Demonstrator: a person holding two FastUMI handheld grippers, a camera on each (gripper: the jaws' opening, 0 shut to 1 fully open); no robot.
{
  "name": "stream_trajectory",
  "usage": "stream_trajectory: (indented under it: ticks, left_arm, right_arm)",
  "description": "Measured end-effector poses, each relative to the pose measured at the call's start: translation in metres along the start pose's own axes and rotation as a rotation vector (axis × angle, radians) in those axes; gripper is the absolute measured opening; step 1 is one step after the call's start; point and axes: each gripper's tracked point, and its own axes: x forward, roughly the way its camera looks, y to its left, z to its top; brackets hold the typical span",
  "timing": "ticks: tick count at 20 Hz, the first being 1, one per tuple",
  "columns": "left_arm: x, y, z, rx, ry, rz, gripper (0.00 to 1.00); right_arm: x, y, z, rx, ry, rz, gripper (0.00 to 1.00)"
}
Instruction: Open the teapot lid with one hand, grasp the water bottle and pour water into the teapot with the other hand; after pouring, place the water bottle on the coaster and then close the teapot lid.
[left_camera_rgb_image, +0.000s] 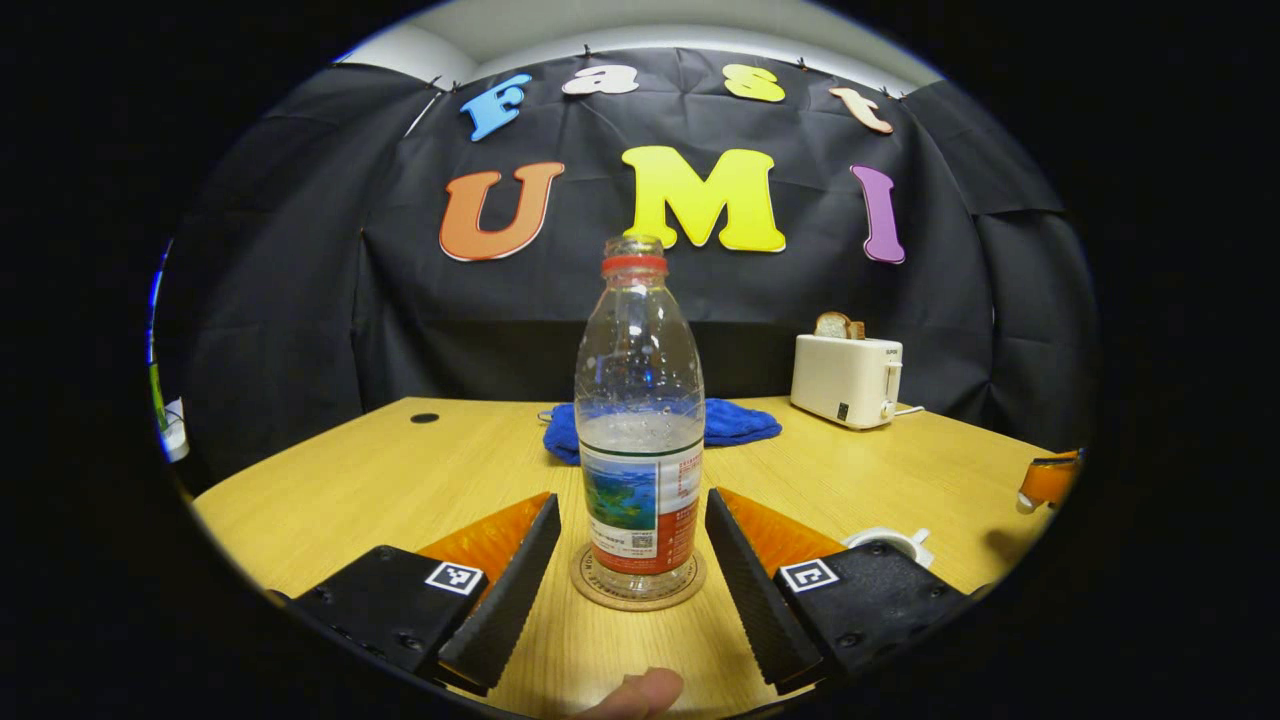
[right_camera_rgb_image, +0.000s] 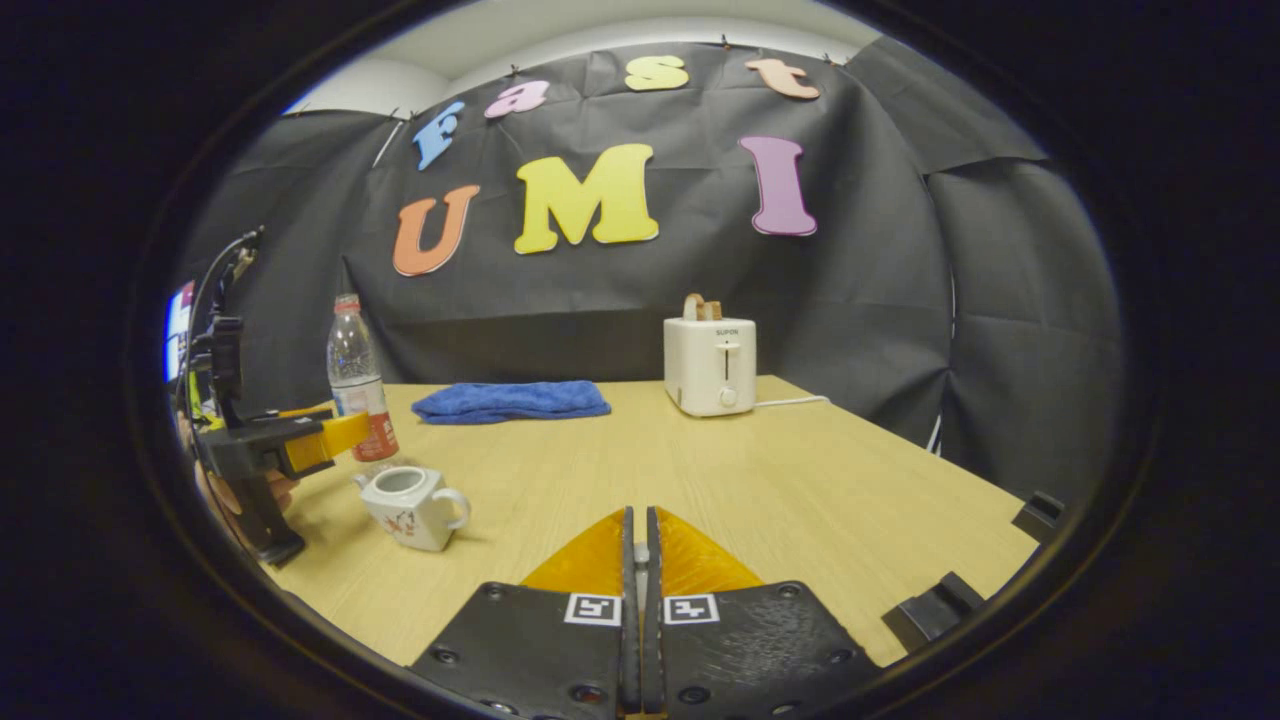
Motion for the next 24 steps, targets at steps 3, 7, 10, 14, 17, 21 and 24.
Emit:
stream_trajectory:
  ticks: [3, 7, 10, 14, 17, 21, 24]
  left_arm:
    - [-0.02, 0.009, 0.012, 0.054, -0.018, 0.036, 0.92]
    - [-0.052, 0.017, 0.028, -0.009, -0.027, 0.051, 0.92]
    - [-0.074, 0.022, 0.051, -0.064, -0.067, 0.05, 0.92]
    - [-0.101, 0.03, 0.066, -0.074, -0.078, 0.047, 0.91]
    - [-0.115, 0.039, 0.067, -0.058, -0.044, 0.029, 0.92]
    - [-0.128, 0.057, 0.075, -0.065, -0.043, 0.038, 0.92]
    - [-0.131, 0.07, 0.077, -0.106, -0.037, 0.049, 0.92]
  right_arm:
    - [-0.001, 0.012, 0.006, -0.017, 0.007, 0.026, 0.01]
    - [-0.003, 0.027, 0.03, -0.002, -0.015, 0.069, 0.01]
    - [-0.001, 0.038, 0.048, -0.007, -0.031, 0.094, 0.01]
    - [0.007, 0.06, 0.059, -0.003, -0.011, 0.134, 0.01]
    - [0.012, 0.082, 0.06, -0.029, -0.007, 0.163, 0.01]
    - [0.021, 0.127, 0.05, -0.036, 0.028, 0.261, 0.01]
    - [0.029, 0.155, 0.043, -0.054, 0.05, 0.303, 0.01]
